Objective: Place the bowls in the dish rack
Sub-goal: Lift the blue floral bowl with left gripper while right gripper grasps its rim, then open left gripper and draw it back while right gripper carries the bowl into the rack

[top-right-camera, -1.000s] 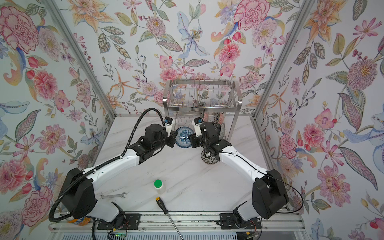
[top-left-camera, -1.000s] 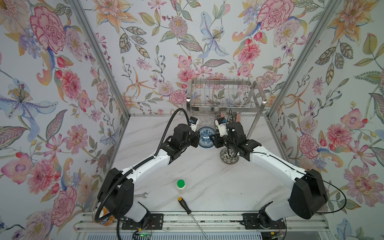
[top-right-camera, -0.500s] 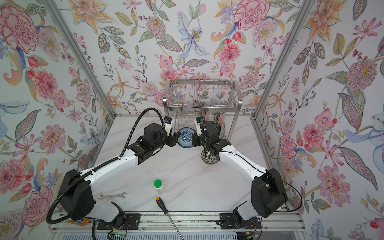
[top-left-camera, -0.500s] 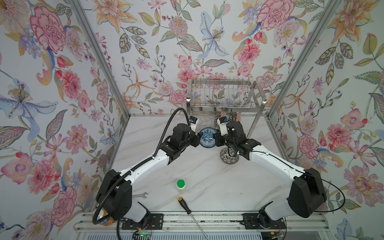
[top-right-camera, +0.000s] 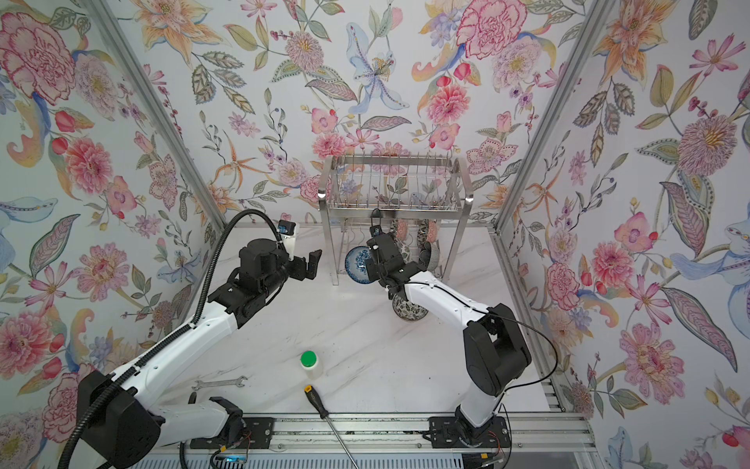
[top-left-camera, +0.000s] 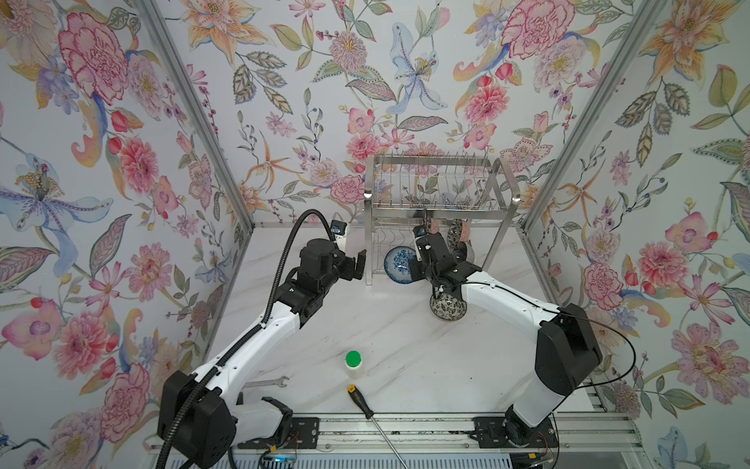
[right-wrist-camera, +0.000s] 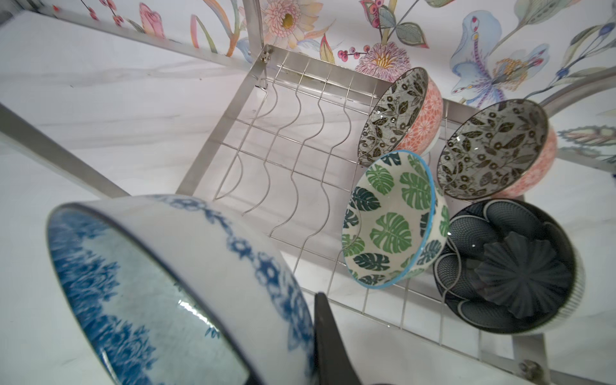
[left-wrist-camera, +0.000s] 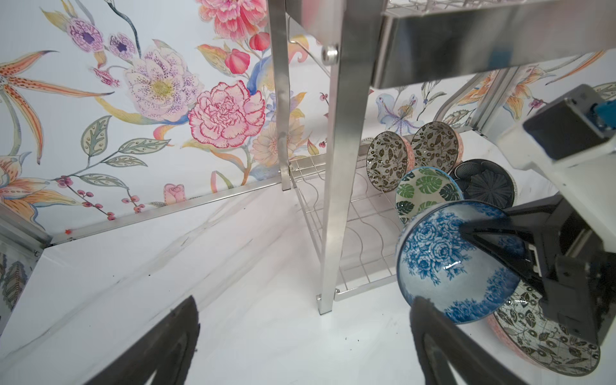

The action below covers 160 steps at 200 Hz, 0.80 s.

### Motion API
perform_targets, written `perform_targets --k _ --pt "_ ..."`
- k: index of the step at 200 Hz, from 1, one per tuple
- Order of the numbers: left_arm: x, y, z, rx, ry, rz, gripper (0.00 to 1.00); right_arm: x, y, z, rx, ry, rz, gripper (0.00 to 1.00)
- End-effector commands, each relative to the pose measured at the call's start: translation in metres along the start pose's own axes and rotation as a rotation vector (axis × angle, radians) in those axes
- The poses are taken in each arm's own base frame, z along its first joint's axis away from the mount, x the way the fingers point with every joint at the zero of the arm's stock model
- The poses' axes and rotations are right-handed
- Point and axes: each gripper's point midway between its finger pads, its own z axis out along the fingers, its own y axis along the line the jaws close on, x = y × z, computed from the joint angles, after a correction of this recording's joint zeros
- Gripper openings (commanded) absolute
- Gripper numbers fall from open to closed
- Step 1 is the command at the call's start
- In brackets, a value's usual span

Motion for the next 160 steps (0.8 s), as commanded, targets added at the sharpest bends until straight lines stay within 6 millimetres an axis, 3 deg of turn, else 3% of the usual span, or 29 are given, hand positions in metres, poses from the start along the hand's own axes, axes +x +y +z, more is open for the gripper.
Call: perform_targets --k 1,41,83,160 --pt "0.013 0.003 -0.003 -0.010 0.033 0.009 0.99 -0.027 -0.011 -0.007 0.159 -0.065 -0.127 0.00" --pt "0.012 0.004 -0.004 -0.010 0.027 0.009 0.99 -0.030 -0.018 0.007 0.288 -0.056 -0.272 0.00" --pt "0.013 0.004 -0.006 -0.006 0.026 0.008 0.99 -0.048 -0.021 0.017 0.396 -0.087 -0.393 0.00" --pt "0.014 0.007 -0.009 -0.014 0.026 0.007 0.99 -0.062 -0.030 0.047 0.528 -0.066 -0.492 0.00"
